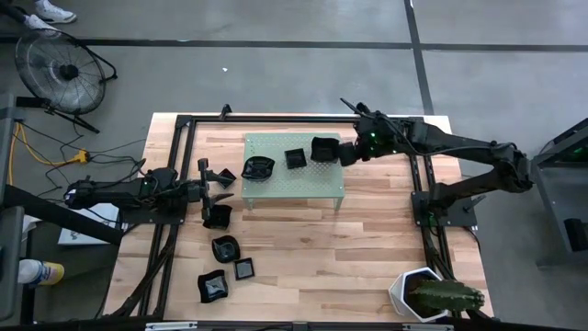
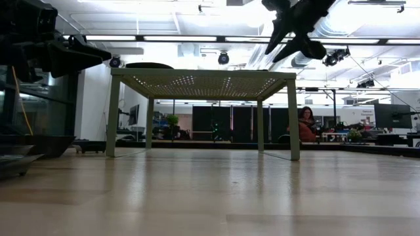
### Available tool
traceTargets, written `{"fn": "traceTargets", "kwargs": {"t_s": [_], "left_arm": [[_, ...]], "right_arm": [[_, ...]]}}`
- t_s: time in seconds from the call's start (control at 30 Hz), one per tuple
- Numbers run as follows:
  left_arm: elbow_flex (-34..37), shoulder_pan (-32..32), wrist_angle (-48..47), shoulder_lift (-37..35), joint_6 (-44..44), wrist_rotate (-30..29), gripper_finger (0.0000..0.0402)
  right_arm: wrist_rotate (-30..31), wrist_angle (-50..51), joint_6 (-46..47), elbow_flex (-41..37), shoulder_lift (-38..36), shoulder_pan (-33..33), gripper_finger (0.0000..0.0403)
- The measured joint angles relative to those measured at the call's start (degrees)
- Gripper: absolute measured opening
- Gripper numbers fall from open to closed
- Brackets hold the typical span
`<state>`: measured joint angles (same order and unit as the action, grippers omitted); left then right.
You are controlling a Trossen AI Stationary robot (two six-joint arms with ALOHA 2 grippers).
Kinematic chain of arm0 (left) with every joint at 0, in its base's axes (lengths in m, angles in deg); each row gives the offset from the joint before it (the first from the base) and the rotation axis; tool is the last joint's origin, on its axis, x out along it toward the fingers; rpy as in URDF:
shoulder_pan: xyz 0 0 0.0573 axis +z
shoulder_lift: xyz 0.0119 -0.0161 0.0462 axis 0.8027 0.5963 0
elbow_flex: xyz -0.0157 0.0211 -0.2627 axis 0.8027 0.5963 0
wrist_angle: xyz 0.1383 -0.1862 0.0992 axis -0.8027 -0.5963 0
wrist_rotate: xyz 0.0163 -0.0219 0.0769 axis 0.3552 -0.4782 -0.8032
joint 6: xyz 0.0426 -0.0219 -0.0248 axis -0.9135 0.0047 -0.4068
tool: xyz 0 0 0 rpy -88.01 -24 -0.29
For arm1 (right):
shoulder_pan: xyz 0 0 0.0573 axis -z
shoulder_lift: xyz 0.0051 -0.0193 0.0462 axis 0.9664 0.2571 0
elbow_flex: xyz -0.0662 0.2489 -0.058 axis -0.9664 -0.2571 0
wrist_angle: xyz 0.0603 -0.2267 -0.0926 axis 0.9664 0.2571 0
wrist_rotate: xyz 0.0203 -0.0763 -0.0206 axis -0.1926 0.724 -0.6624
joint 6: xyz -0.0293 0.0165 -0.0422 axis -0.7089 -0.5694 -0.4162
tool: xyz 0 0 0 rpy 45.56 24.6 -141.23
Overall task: Pick & Place Mini shaped plates
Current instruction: Stack the distorted square plate on top of the other distorted square plates on the shelf
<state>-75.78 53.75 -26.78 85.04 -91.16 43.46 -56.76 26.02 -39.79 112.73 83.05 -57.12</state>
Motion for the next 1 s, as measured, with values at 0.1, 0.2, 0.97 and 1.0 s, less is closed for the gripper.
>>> {"fn": "traceTargets", "kwargs": {"t_s": [0.1,0.2,0.97,1.0], "left_arm": [[0.01,-0.01,-0.02,0.01,0.0,0.0,0.0193],[0.01,-0.01,-0.01,0.0,-0.02,0.0,0.0193],[0.01,0.0,-0.02,0.01,-0.01,-0.01,0.0193],[0.02,0.0,-0.01,0.0,-0.01,0.0,0.0193]], "right_arm": [[0.09,2.39,-2.41,0.02,-1.46,-1.78,0.0122],[1.52,4.35,-3.41,0.02,-2.78,-4.64,0.0122],[14.33,8.47,-4.04,0.02,-2.55,-29.52,0.0121],[15.19,8.5,-4.18,0.02,-2.55,-30.36,0.012]]}}
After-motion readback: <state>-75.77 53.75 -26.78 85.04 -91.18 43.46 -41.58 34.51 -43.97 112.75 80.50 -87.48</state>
